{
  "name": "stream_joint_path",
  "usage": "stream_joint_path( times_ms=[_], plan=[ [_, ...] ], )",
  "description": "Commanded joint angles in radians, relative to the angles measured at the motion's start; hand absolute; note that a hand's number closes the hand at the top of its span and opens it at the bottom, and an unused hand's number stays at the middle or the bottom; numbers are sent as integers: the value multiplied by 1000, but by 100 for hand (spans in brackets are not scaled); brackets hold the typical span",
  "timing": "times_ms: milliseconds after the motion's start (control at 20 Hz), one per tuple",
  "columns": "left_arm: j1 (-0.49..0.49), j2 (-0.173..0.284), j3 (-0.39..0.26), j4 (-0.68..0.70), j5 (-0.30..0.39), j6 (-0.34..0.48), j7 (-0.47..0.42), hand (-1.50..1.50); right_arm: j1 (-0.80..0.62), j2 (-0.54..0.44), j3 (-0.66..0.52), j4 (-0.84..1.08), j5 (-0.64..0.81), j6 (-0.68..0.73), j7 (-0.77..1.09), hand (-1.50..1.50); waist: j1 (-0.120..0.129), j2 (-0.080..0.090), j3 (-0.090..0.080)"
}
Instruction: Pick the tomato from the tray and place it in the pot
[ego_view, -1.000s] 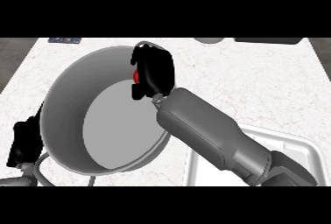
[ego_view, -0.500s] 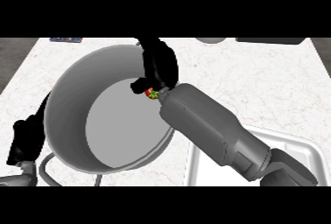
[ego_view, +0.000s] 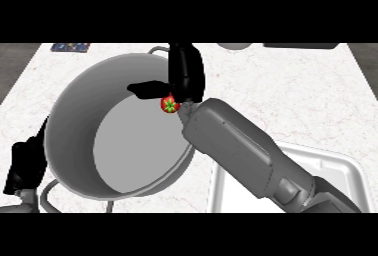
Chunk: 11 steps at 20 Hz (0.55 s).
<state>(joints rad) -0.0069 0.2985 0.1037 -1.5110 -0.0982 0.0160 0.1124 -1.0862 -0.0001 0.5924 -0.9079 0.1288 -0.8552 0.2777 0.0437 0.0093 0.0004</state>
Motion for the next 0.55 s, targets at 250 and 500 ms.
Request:
stream_joint_path(
  times_ms=[250, 500],
  plan=[
    [-17, 10, 61, 57, 25, -17, -30, 0, 219, -24, -48, -282, -77, 131, -77, -150, -50, -12, 0],
    [23, -12, 54, 20, -5, 13, -9, 0, 464, -140, -27, -550, -61, 153, -80, -150, -63, -15, 0]
  ],
)
